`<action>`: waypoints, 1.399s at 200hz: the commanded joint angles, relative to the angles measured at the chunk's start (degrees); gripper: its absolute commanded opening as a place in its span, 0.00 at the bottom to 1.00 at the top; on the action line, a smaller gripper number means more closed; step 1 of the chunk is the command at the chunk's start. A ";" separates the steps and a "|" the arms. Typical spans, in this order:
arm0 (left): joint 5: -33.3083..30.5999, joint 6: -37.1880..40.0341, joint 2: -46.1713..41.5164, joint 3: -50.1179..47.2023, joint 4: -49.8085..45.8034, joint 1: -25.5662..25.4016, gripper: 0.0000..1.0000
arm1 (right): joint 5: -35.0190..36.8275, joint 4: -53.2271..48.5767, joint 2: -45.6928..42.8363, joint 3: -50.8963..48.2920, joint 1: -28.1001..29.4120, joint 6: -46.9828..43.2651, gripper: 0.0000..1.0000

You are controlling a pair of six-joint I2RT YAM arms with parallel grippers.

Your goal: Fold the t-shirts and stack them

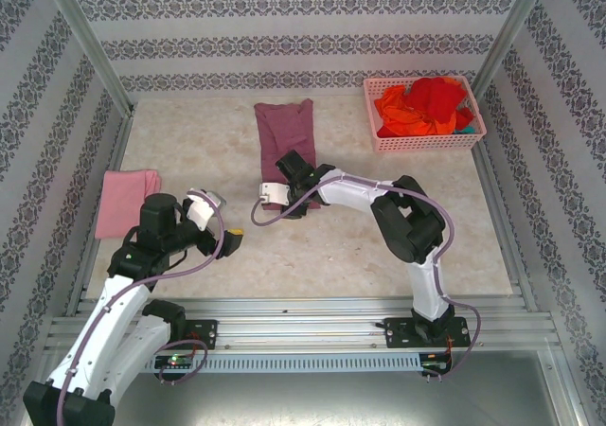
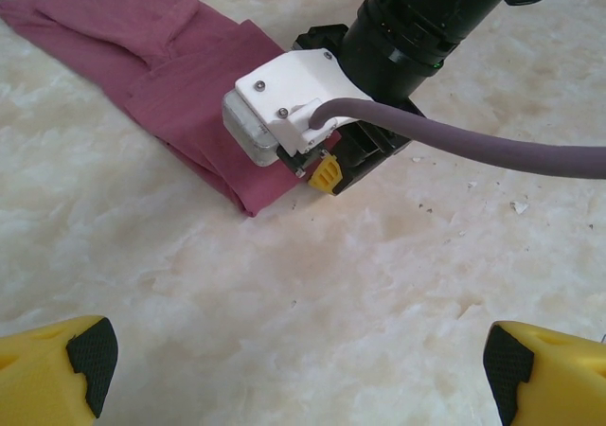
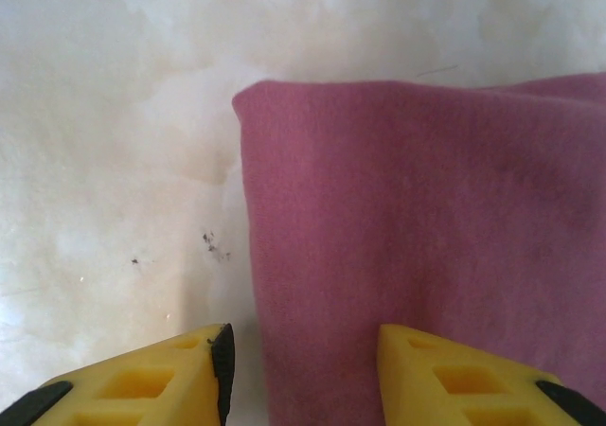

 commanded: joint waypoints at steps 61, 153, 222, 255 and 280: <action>0.66 1.81 -0.84 -1.15 0.02 -0.62 1.00 | 6.36 -5.77 5.02 4.07 -0.89 -2.26 0.41; 1.68 2.37 1.19 -0.27 -2.11 -0.60 1.00 | -0.33 -9.79 -0.88 -0.94 0.52 4.32 0.00; 1.58 -11.24 7.07 0.09 5.73 -0.90 1.00 | -3.62 -12.85 -14.41 -15.22 5.68 11.48 0.00; -1.95 -29.80 15.31 -1.65 18.46 -1.14 1.00 | -4.63 -13.19 -19.26 -18.97 7.06 13.42 0.00; -6.00 -37.83 22.84 0.49 20.91 -2.47 1.00 | -6.73 -13.19 -22.78 -20.04 7.15 13.26 0.00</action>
